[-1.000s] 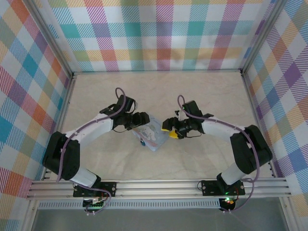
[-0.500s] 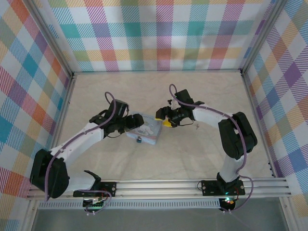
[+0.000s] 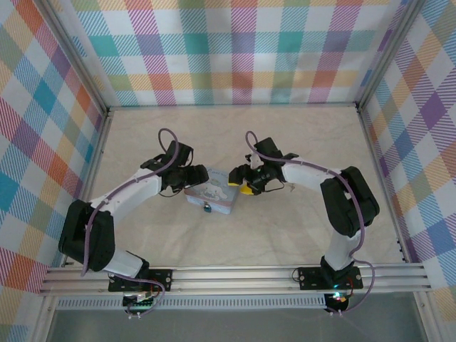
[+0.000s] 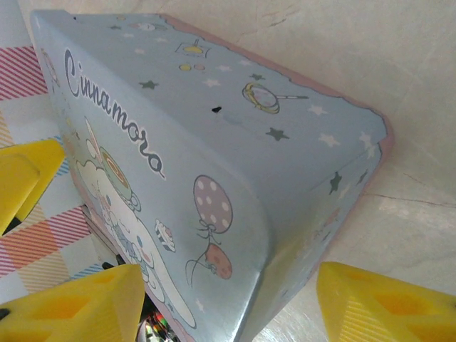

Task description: Unlock the padlock with the key

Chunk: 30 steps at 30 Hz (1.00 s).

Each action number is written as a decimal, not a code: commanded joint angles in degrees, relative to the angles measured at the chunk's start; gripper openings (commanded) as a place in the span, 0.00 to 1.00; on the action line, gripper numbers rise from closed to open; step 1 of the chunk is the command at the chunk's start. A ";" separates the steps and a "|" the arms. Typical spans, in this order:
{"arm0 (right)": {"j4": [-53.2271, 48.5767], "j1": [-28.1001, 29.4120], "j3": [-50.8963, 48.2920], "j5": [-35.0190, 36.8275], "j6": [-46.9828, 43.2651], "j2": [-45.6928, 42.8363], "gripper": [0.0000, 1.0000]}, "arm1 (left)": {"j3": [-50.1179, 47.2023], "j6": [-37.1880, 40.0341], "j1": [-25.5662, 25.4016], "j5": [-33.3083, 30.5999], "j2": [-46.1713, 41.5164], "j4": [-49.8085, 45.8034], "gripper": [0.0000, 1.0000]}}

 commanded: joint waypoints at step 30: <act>-5.07 -2.34 5.49 4.32 -2.46 1.74 0.67 | -1.57 0.70 0.46 -6.40 -4.74 -0.53 0.86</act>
